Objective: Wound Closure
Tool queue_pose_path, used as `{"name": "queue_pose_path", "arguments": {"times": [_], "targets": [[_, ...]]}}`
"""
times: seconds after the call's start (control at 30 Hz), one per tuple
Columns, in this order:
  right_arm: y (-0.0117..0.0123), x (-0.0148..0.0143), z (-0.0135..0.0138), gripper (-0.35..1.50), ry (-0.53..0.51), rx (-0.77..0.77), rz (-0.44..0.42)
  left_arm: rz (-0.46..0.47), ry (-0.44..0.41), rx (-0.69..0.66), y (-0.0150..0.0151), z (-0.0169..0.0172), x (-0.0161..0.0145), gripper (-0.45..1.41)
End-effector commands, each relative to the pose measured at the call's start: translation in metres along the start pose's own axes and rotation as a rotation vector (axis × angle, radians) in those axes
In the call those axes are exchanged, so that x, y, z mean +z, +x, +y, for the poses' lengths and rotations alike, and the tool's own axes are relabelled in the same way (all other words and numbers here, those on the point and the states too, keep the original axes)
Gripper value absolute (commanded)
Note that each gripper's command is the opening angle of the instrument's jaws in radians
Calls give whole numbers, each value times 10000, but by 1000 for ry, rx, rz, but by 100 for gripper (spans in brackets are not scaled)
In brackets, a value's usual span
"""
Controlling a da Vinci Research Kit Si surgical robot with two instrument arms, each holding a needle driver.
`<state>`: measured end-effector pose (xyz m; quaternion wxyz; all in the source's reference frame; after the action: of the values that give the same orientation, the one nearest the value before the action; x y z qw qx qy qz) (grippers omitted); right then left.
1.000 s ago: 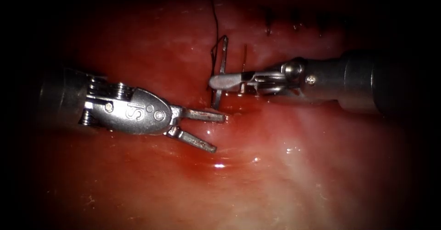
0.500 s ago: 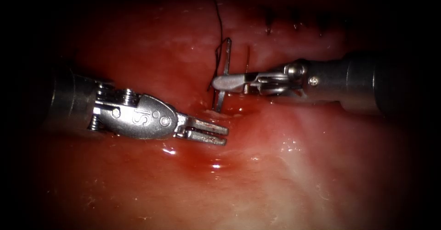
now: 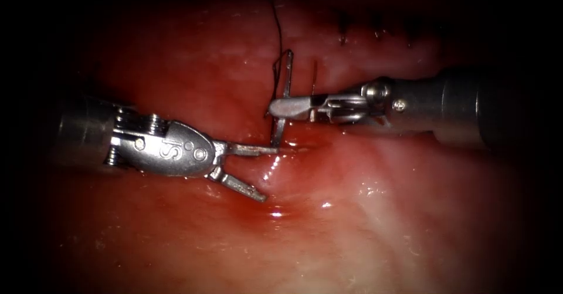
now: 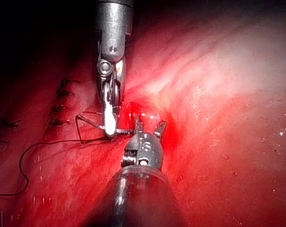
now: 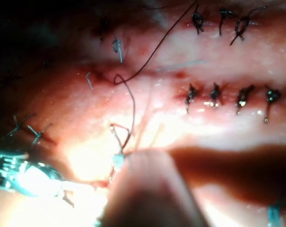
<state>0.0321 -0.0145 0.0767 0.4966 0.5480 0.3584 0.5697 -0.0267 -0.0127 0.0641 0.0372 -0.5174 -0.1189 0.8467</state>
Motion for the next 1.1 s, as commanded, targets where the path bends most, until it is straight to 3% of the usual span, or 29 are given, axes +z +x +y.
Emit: {"name": "queue_pose_path", "arguments": {"times": [0.03,0.17,0.27,0.53,0.6,0.73,0.87,1.1], "targets": [[2,8,3,-35,2,-1,-4,-7,-4,3,-5,0,9,20],[2,7,3,-35,1,-1,-1,-5,-8,4,-5,-4,6,24],[2,8,3,-35,1,-2,-1,-5,-8,8,-4,-9,4,42],[4,6,5,-35,-2,-2,6,61,19,25,36,-15,-25,52],[4,6,6,-35,-2,-3,6,62,16,24,41,-6,-29,37],[7,4,6,-35,-7,-2,18,50,-44,38,39,16,-32,-10],[7,3,7,-35,-7,-2,18,19,-61,-5,23,18,-24,-43],[6,4,7,-35,-4,-2,19,-8,-35,-75,5,3,-16,-45]]}}
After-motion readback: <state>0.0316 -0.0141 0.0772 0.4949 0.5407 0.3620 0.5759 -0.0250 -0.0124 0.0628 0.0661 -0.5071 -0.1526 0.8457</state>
